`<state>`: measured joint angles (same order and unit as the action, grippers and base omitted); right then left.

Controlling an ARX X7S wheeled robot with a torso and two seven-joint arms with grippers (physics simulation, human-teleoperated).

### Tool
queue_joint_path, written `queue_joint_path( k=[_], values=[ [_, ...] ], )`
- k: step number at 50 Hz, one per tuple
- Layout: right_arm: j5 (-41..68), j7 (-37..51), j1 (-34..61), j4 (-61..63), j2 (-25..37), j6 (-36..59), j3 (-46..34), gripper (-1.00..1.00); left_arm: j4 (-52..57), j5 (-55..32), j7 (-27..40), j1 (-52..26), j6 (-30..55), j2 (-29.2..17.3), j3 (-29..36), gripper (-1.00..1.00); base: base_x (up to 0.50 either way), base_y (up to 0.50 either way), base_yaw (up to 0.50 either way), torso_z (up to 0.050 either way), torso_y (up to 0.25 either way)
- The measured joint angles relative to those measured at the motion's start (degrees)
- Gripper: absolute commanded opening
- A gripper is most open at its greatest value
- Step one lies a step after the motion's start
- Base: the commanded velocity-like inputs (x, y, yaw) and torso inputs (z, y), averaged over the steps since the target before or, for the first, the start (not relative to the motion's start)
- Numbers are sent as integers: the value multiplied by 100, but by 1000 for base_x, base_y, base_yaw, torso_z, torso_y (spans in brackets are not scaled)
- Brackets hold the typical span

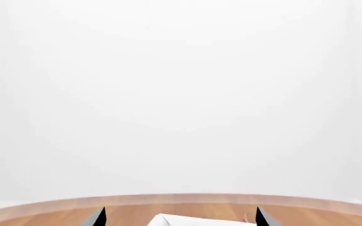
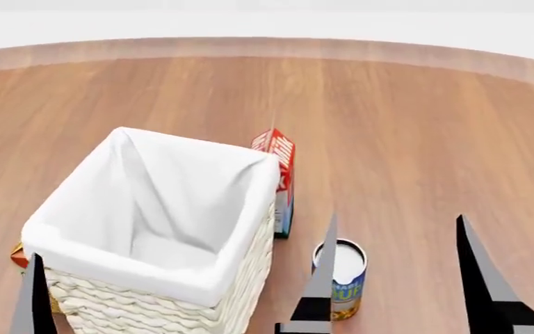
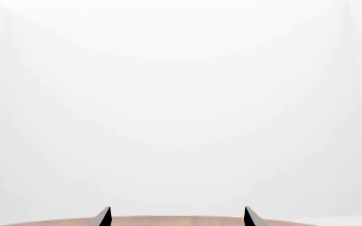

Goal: Pick up the butter and put it in the basket.

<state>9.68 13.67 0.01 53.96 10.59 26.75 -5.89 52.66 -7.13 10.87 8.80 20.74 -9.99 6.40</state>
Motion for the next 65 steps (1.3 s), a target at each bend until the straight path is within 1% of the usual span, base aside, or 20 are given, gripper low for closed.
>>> queue_joint_path(
  k=[15, 40, 65],
  values=[
    [67, 99, -13, -31, 65, -37, -2, 100, -25, -53, 91, 5, -25, -90, 70, 100, 500, 0, 0, 0, 0],
    [303, 189, -214, -246, 136, -506, 125, 100, -38, -120, 224, 9, -60, -215, 182, 100, 0, 0, 0, 0, 0],
    [364, 269, -297, -278, 316, -709, -34, 100, 80, -230, 355, 18, -17, -334, 204, 100, 0, 0, 500, 0, 0]
  ],
)
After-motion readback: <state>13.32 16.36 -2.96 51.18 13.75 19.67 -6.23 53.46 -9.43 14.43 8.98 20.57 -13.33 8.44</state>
